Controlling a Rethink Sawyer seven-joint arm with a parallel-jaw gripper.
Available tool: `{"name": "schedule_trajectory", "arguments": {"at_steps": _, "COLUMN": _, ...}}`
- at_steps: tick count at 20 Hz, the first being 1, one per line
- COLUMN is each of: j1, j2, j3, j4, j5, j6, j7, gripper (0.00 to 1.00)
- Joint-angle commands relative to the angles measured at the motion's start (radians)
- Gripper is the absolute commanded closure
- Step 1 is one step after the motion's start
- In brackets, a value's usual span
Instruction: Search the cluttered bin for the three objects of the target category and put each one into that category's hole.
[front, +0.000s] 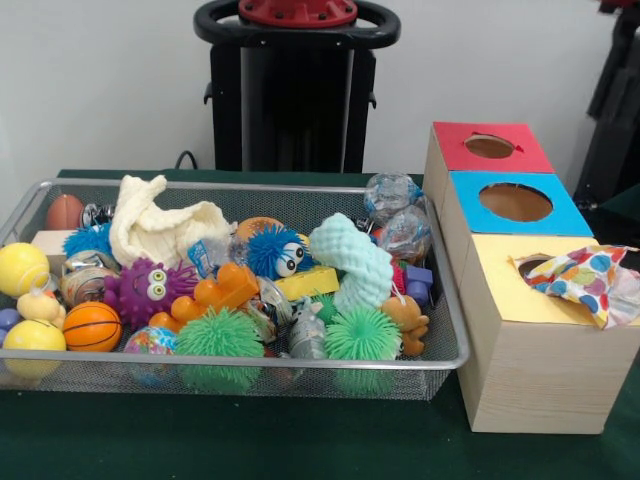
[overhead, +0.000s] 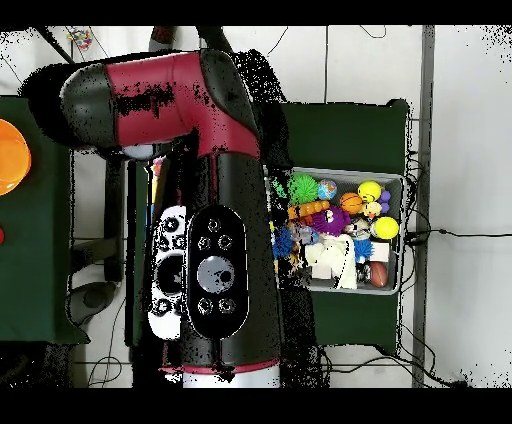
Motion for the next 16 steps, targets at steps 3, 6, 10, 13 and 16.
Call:
{"name": "schedule_trajectory", "arguments": {"at_steps": 3, "j1": 0.021, "j2": 0.038, "j3": 0.018, "j4": -0.089, "j5": -0.022, "j6": 0.147, "j7": 0.071, "gripper": 1.00}}
{"name": "schedule_trajectory", "arguments": {"at_steps": 6, "j1": 0.016, "j2": 0.087, "j3": 0.020, "j4": -0.035, "j5": -0.036, "j6": 0.051, "j7": 0.074, "gripper": 1.00}}
{"name": "schedule_trajectory", "arguments": {"at_steps": 10, "j1": 0.015, "j2": 0.142, "j3": 0.023, "j4": -0.006, "j5": -0.047, "j6": -0.049, "j7": 0.096, "gripper": 1.00}}
{"name": "schedule_trajectory", "arguments": {"at_steps": 13, "j1": 0.014, "j2": 0.174, "j3": 0.029, "j4": 0.006, "j5": -0.043, "j6": -0.084, "j7": 0.101, "gripper": 1.00}}
{"name": "schedule_trajectory", "arguments": {"at_steps": 16, "j1": 0.014, "j2": 0.205, "j3": 0.028, "j4": 0.011, "j5": -0.045, "j6": -0.124, "j7": 0.109, "gripper": 1.00}}
